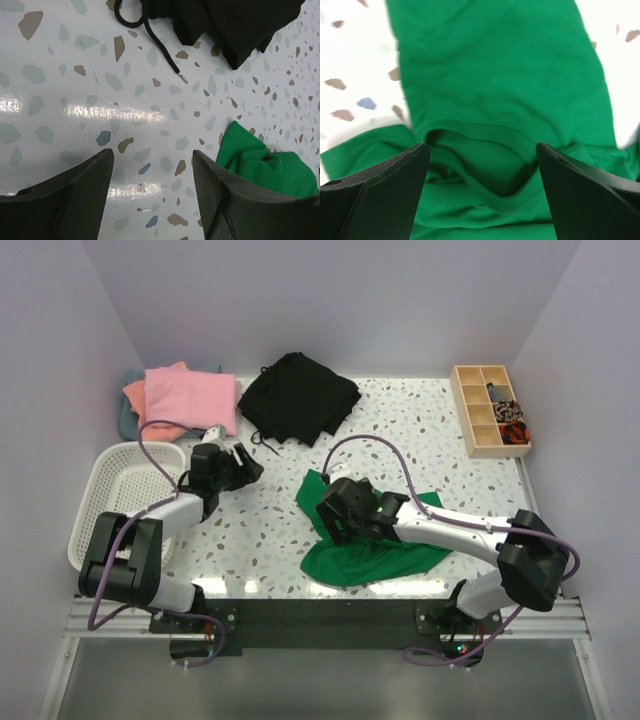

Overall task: Fold and stack the t-shirts
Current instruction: Flatten out the tshirt

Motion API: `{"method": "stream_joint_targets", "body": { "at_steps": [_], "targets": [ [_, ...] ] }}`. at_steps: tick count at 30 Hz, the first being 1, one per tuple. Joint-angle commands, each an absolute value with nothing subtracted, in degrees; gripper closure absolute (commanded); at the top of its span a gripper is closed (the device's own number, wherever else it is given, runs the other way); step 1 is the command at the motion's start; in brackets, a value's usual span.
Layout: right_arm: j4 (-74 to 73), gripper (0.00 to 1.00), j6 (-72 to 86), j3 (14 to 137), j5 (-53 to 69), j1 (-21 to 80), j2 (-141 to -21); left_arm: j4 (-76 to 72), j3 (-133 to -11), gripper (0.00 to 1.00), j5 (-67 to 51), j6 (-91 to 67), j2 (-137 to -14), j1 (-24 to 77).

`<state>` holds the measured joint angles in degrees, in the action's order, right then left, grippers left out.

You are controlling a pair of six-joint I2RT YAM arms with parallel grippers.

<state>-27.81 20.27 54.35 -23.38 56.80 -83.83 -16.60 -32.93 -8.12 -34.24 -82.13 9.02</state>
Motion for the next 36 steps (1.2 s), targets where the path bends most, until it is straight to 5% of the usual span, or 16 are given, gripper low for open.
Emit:
{"method": "stream_joint_targets", "body": {
  "at_steps": [1,10,20,26,30,36],
  "targets": [
    [-24.34,0.10,18.55,56.43,-17.76,58.00,-82.79,-20.04,-32.70,0.31,-7.47,-33.05,-82.18,9.23],
    [-25.23,0.13,18.90,56.60,-14.68,62.31,-85.25,-21.00,-30.15,0.32,-7.29,-33.49,-81.12,9.23],
    [-28.12,0.17,19.25,56.95,-25.56,63.02,-90.34,-21.09,-28.56,0.31,-6.24,-33.22,-80.77,9.23],
    [-27.77,0.49,18.63,58.35,-29.26,62.93,-91.23,-21.36,-28.39,0.31,-5.98,-33.14,-81.38,9.23],
    [-27.69,0.98,18.02,59.24,-31.20,63.02,-88.78,-21.53,-28.30,0.31,-5.71,-33.13,-82.09,9.23],
    [-28.48,1.00,15.39,61.43,-39.71,62.84,-79.56,-21.97,-28.39,0.31,-5.71,-33.05,-82.70,9.23]
  ]
}}
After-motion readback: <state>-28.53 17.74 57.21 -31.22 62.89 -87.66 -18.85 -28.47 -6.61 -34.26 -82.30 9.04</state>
